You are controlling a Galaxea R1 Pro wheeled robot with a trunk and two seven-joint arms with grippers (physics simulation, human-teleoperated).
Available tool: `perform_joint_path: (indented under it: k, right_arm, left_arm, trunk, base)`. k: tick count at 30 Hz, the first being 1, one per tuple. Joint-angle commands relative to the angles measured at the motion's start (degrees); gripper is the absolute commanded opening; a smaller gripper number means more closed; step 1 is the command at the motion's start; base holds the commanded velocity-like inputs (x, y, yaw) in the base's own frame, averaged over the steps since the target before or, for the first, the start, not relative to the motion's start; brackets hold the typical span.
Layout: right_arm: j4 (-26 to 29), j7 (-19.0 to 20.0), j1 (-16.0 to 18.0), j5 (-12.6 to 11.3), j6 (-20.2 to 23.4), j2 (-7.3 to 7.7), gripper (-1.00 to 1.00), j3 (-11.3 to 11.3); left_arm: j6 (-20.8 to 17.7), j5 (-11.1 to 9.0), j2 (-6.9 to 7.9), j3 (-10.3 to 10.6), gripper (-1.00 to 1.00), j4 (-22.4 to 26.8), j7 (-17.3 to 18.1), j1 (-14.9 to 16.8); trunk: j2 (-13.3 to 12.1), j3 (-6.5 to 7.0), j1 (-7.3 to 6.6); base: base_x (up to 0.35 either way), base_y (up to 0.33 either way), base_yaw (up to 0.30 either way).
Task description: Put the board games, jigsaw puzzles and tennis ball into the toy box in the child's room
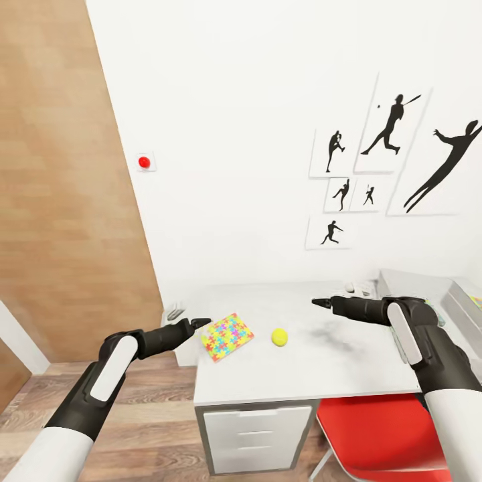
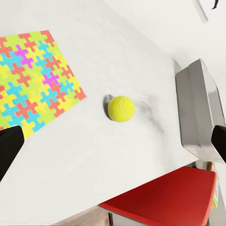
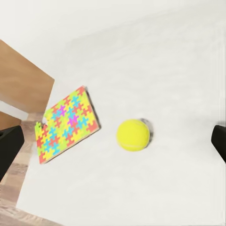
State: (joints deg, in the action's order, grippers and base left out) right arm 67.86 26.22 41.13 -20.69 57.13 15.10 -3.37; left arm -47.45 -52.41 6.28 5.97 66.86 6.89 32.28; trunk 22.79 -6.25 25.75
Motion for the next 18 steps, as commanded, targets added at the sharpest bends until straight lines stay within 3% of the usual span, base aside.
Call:
perform_joint_path:
  k: [1,10,18]
  right_arm:
    - [-0.3,0.1,-0.1,0.4,0.3,-0.07,1.00,-0.1]
    - [-1.4,-1.0,-1.0,0.3,0.3,-0.19,1.00,0.0]
    - [-2.7,-1.4,-1.5,0.2,0.3,-0.23,1.00,0.0]
  left_arm:
    - [-0.1,0.3,0.13,-0.1,1.00,-0.3,0.3,0.1]
    - [-0.1,0.3,0.69,-1.7,1.00,-2.6,0.4,0.0]
    - [-0.1,0.3,1.52,-5.6,1.00,-6.7,0.4,0.0]
  trunk:
    - [0.1,-0.13,0.04]
    - [0.1,-0.13,0.04]
    - [0.1,-0.13,0.04]
  base:
    - [0.000,0.270,-0.001]
    - [0.000,0.289,0.000]
    - [0.000,0.319,0.000]
